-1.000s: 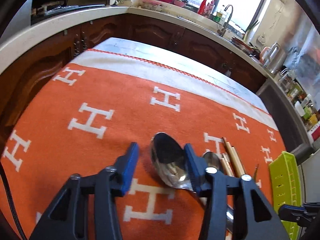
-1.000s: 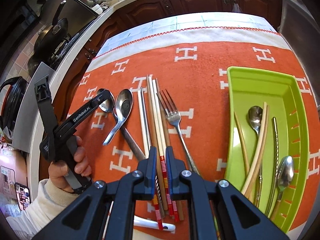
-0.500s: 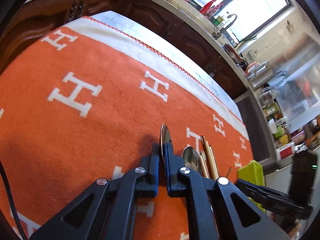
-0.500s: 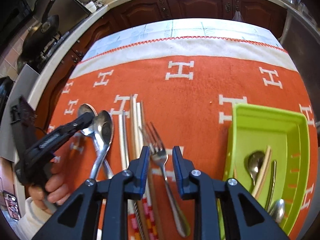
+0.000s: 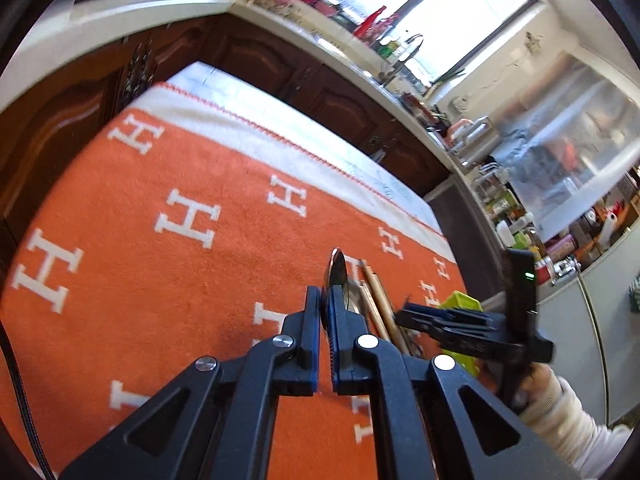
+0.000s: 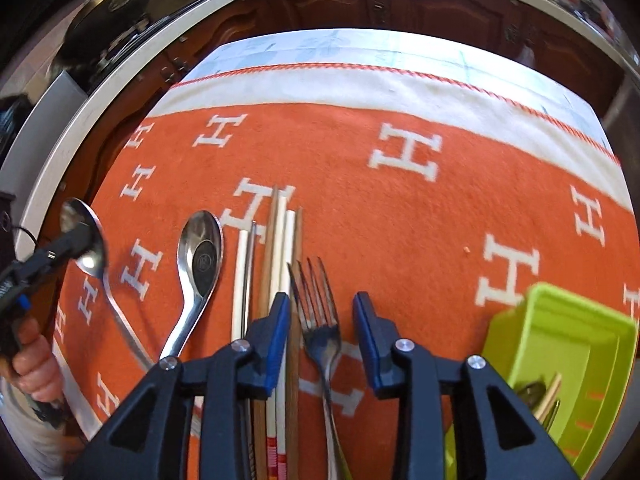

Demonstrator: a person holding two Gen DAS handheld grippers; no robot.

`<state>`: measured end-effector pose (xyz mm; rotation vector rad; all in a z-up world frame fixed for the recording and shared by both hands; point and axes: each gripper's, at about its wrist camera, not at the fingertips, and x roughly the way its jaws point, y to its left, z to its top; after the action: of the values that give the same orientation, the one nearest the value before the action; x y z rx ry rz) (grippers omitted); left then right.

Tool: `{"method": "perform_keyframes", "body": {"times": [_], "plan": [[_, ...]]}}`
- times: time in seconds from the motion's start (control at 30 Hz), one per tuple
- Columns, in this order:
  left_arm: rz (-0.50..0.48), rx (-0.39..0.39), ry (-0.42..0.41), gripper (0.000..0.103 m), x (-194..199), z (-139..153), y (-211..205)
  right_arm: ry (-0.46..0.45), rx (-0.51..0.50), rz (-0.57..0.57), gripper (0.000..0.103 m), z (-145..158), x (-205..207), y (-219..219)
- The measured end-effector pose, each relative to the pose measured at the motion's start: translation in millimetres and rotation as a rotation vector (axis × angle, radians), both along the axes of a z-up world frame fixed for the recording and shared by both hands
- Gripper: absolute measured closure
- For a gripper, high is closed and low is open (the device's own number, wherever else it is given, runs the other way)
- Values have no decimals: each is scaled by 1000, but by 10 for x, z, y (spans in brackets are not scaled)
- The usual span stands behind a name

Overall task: Organize utensils
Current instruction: 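Carry the spoon and fork into the green tray and open both grippers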

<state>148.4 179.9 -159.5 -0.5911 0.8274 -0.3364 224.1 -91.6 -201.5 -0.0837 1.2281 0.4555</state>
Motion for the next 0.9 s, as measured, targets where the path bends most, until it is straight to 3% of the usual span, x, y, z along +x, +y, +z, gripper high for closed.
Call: {"method": "perform_keyframes", "body": {"times": [0.07, 0.1, 0.17, 0.3, 0.43, 0.63, 0.9], "plan": [[-20, 5, -30, 102, -72, 97, 0, -13, 8, 26, 71, -7, 18, 36], [-31, 12, -45, 102, -106, 149, -15, -16, 9, 32, 78, -6, 26, 50], [-48, 37, -66, 102, -163, 244, -39, -11, 15, 39, 83, 2, 29, 65], [-58, 59, -93, 101, -280, 419, -49, -27, 23, 20, 84, 33, -52, 42], [-69, 50, -127, 101, -443, 592, -61, -50, 94, -28, 84, 126, -190, -105], [-111, 24, -174, 101, -677, 846, -177, -112, 211, -93, 84, 427, -490, -415], [-188, -13, -221, 100, -883, 1221, -438, -240, 360, -168, 90, 1043, -954, -809]]}}
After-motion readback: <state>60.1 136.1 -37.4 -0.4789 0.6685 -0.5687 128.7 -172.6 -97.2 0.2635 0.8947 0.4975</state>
